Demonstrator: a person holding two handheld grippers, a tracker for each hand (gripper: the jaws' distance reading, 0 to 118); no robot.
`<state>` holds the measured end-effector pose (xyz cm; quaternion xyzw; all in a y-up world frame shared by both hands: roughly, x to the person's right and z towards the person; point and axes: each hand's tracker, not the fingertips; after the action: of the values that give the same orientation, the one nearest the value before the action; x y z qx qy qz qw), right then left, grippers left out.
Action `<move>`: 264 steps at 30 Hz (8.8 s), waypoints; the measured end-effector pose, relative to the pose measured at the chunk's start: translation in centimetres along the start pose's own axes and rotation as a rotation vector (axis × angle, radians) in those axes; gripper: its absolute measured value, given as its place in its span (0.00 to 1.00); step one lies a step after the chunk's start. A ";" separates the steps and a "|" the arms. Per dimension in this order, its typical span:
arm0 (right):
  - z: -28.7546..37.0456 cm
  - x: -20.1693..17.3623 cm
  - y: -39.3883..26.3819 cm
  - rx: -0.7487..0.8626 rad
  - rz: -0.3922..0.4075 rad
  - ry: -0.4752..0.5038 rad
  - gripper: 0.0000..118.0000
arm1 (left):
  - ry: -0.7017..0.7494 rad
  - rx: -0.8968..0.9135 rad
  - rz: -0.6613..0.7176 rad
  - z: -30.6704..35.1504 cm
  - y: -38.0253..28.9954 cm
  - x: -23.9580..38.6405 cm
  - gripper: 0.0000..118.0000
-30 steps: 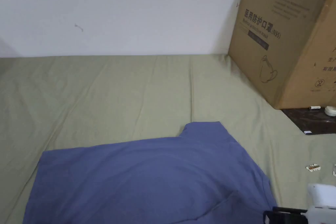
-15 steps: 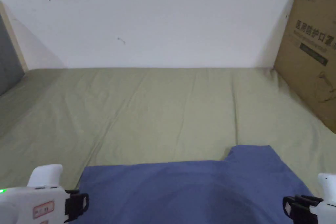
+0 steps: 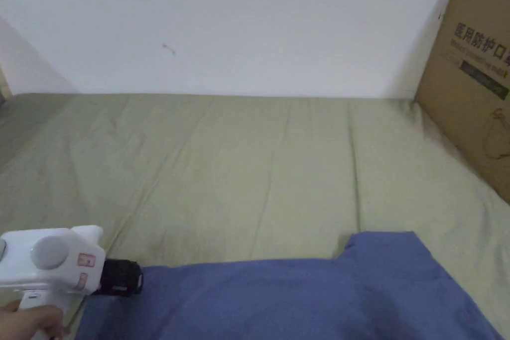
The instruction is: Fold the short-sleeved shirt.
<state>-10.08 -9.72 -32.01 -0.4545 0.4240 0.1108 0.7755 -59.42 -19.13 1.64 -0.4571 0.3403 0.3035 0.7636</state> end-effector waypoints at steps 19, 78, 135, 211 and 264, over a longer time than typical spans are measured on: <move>-20.9 5.4 18.5 -0.196 -0.019 -0.095 0.99 | -0.015 0.113 -0.223 10.4 -0.6 4.8 0.05; 7.7 -7.2 -4.5 0.259 0.090 -0.088 0.00 | 0.044 0.487 -0.126 23.1 -20.4 14.8 0.01; 5.7 -10.7 -7.7 0.026 0.280 -0.052 0.00 | 0.087 0.349 0.051 20.1 -22.6 -5.4 0.06; 6.5 -9.5 -9.0 -0.078 0.215 0.028 0.00 | -1.207 -0.003 0.493 1.4 -23.4 -1.8 0.20; 6.6 -4.6 -7.6 0.006 0.096 0.154 0.00 | -0.566 0.051 -0.034 15.8 -18.4 18.3 0.01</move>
<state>-5.00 -7.72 -22.41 -0.4385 0.5039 0.1115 0.7358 -30.65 -9.33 1.62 -0.3406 0.1133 0.3975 0.8445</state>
